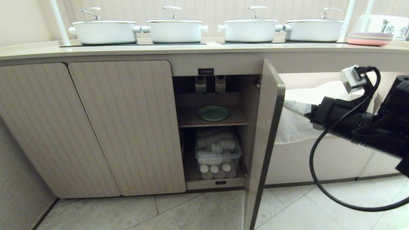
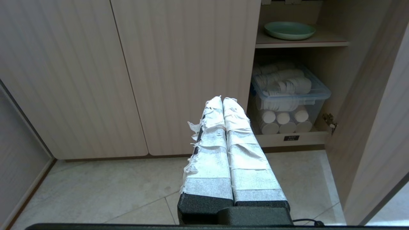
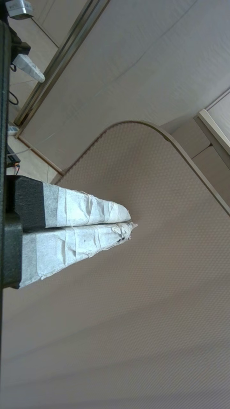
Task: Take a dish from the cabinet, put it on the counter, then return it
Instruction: Close the cabinet door
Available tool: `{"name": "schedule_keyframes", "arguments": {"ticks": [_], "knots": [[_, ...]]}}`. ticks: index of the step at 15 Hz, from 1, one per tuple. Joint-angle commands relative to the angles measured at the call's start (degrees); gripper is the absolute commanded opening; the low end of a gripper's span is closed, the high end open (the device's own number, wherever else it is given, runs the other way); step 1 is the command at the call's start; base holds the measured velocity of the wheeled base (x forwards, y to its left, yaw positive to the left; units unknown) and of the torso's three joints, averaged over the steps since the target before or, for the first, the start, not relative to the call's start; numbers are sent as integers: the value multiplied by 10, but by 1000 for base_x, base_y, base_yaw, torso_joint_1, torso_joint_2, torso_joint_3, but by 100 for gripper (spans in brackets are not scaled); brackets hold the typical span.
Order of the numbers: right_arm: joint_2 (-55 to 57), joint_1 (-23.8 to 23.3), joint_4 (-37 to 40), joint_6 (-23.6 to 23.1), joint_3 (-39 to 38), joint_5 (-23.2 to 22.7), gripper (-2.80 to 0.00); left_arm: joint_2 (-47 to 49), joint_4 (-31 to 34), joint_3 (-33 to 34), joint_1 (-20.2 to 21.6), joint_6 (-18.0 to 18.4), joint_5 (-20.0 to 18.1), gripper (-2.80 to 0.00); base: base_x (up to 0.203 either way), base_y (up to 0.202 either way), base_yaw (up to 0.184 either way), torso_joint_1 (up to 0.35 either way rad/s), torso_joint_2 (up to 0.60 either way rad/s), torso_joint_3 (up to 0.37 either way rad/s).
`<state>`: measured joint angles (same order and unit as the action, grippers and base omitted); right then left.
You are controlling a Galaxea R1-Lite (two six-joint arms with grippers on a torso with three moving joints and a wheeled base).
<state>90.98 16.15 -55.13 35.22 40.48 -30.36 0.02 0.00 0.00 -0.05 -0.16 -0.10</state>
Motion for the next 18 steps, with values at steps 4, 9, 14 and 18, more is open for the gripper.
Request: {"name": "schedule_keyframes", "arguments": {"ticks": [4,9,14,18], "knots": [[25,1,-3,-3,19,0,-280,0,0,0,0,0,0,-280,0,0,0,0,0,0],[50,12,-1,-41,33,24,-280,0,0,0,0,0,0,-280,0,0,0,0,0,0],[73,42,5,-73,58,70,-280,0,0,0,0,0,0,-280,0,0,0,0,0,0],[96,68,5,-106,80,100,-280,0,0,0,0,0,1,-280,0,0,0,0,0,0]]}}
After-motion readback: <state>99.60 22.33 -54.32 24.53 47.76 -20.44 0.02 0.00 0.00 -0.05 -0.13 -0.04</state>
